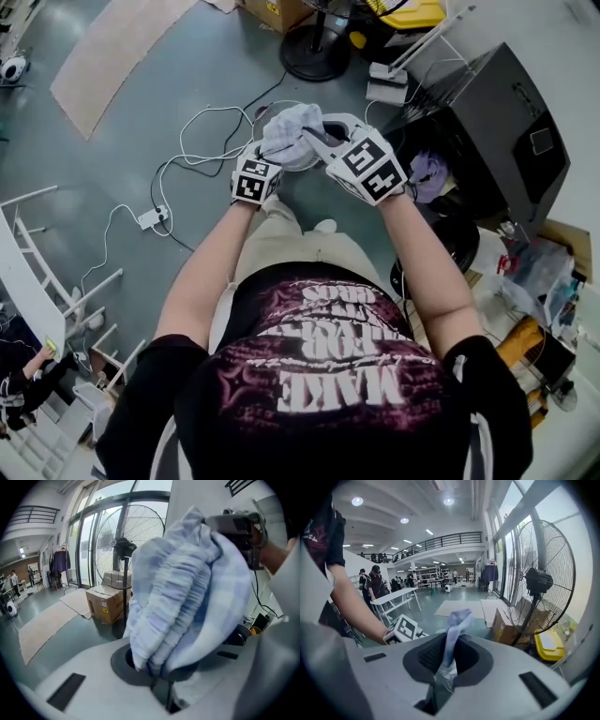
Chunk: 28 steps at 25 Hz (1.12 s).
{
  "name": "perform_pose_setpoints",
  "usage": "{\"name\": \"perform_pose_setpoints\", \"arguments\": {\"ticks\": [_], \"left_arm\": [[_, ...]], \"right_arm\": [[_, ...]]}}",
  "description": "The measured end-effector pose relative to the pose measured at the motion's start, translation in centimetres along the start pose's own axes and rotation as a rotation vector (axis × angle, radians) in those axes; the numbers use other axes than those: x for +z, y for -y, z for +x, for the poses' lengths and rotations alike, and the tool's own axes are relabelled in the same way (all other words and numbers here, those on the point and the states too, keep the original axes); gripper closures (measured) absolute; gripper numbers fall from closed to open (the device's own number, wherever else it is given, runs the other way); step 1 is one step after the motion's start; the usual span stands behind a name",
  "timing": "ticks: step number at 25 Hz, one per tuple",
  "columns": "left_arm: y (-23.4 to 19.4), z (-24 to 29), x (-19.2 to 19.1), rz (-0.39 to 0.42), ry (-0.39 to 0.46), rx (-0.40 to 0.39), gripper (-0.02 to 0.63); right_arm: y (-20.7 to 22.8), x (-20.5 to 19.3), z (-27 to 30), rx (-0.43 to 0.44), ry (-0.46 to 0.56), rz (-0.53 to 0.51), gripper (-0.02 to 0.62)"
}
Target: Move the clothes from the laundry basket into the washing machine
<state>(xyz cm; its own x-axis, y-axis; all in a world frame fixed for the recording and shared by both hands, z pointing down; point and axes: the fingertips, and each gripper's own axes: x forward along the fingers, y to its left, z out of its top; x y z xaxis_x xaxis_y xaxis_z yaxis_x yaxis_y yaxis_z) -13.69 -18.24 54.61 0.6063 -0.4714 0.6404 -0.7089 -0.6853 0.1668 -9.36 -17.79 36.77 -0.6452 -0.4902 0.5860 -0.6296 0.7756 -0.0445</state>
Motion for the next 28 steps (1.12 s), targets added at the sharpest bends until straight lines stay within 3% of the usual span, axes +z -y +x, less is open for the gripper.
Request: {"name": "perform_pose_setpoints", "arguments": {"ticks": [9,13,23,28], "left_arm": [[-1.2,-2.9,2.7,-0.098,0.097,-0.002,0.584],[-1.0,-4.1,4.8,-0.143,0.166,-0.017,0.584],[3.3,-5.6,10.9,-0.126,0.267,-0.158,0.584],[6.0,-6.2,13.4,-0.117,0.301,-0.239,0.584]], "right_arm": [[1.6,-6.2,1.9,-0.106,-0.204,-0.131,0.557],[0.9,-8.7,2.5,-0.099,-0.261,-0.182,0.557],[0.0,-9.9,2.6,-0.087,-0.207,-0.138,0.534],[0.5,-10.3,1.6,-0.089,-0.155,-0.049,0.424]]}}
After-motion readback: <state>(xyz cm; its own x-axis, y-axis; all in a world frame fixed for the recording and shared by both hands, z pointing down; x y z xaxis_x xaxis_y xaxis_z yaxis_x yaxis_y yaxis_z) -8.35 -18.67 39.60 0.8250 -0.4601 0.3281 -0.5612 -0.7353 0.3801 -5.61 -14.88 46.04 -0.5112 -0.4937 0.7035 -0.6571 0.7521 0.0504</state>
